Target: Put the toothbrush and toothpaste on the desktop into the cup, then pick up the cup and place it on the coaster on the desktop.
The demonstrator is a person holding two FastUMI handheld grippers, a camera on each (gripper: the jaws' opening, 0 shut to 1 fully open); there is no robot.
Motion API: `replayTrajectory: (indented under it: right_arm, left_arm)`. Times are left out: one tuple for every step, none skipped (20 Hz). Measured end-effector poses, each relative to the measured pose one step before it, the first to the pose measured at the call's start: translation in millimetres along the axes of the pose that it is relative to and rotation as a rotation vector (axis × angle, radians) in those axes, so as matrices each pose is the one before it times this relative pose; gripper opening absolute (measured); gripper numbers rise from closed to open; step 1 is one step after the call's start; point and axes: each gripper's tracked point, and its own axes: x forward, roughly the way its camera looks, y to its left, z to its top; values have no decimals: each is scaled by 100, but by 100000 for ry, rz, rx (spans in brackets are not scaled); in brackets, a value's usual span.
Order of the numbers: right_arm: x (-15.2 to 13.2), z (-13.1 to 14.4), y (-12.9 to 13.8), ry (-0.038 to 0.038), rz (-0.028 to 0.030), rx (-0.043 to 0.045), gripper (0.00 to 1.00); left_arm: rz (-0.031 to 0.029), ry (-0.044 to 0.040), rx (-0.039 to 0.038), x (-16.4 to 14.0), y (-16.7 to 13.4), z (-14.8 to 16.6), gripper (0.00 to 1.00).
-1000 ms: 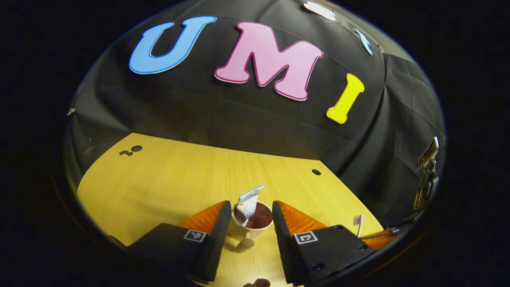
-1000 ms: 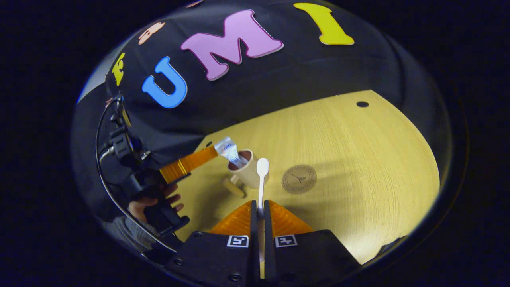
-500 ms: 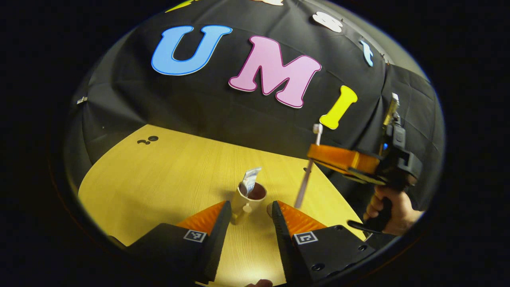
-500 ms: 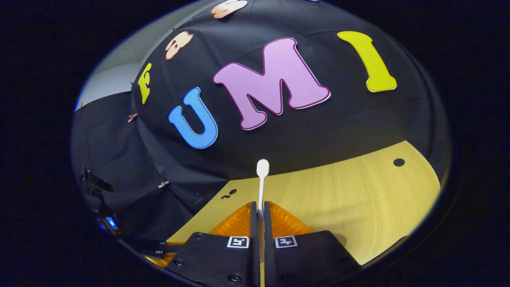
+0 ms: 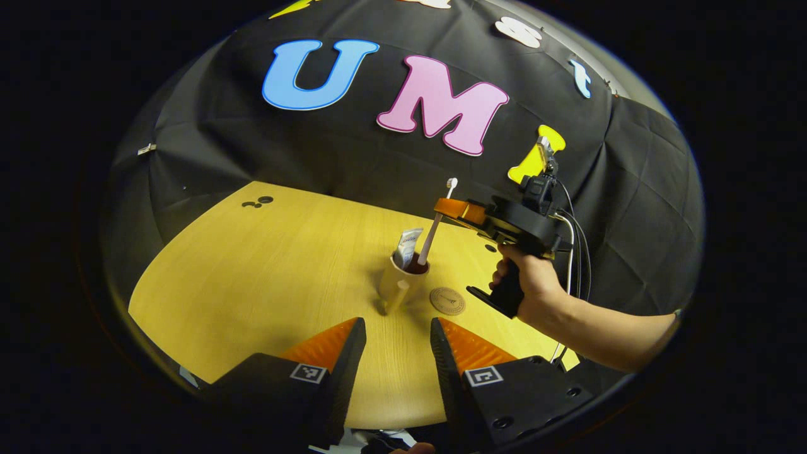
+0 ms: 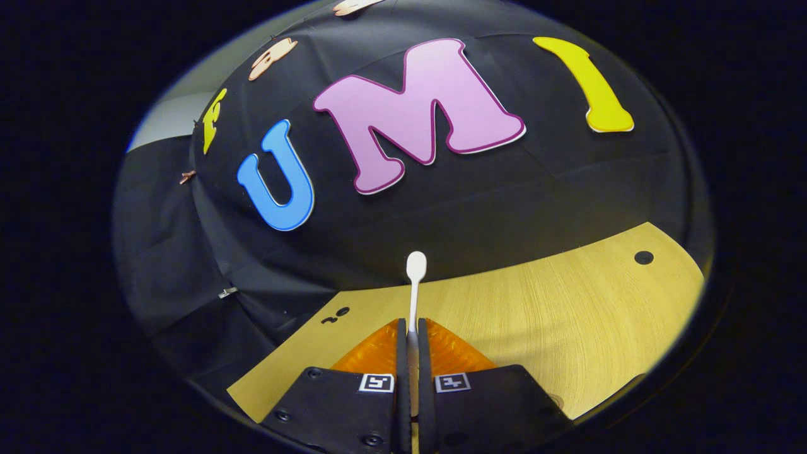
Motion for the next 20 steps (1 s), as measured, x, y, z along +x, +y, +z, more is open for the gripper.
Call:
replayTrajectory:
  right_arm:
    - [422,-606,-335,178,-775,739,8]
    - [319,-652,-128,304,-763,928,8]
    - [419,-691,-178,669,-767,428,8]
    - [212,-797,-368,766,-412,113,8]
    - [-196,-724,-311,828,-91,-432,9]
    - [-96,-496,-198,560,-746,-973,9]
    - [67,-381,-34,215,-404,-669,9]
    - [12,-193,-135,323,-552,-372,9]
    - [-13,-209,-90,307,-505,-212,9]
    - [-109,-222,-106,443,-418,-90,9]
    - [-121,-157,-107,586,-242,-104,9]
    - [-263,-11,-64,230,110,261,8]
    - [-190,-20,110,228,577,829,9]
    - [-164,-310,155,1745,956,690,11]
    - [-171,-549,-45,1828,-154,143,11]
    - [-435,-544,-43,2206,639,236,12]
    - [-418,-367,40,1561,357,143,18]
    - [-395,-474,-134,1088,-460,120,19]
    - [-369,-348,-151,1405,-405,637,19]
    - [-540,-223,-94,972,-293,1639,20]
  left_arm:
    - [911,685,-748,-280,349,-329,65]
    - [785,444,-874,-258,338,-344,65]
    - [642,730,-724,-109,174,-324,65]
    - [956,565,-571,34,315,-465,65]
    - [543,548,-527,-149,310,-231,65]
    - [548,439,-571,-113,259,-408,65]
    - [272,104,-440,-115,160,-133,65]
    - [194,52,-138,130,-131,-121,65]
    - [273,115,119,-63,15,-131,65]
    - [79,73,141,-56,-3,-149,65]
    - [69,-95,40,-62,-134,43,65]
    - [-179,-168,-170,69,-171,-83,65]
    - [-549,-298,-258,-41,-274,86,65]
    - [-424,-321,-280,79,-293,46,65]
    - [-411,91,-525,46,-285,12,65]
    - [-552,70,-595,63,-357,-127,65]
    - [-450,261,-438,97,-329,1,65]
    - [-415,285,-253,176,-304,-70,65]
    - [-180,207,-115,73,-293,82,65]
    - [-175,439,-35,229,-245,-148,65]
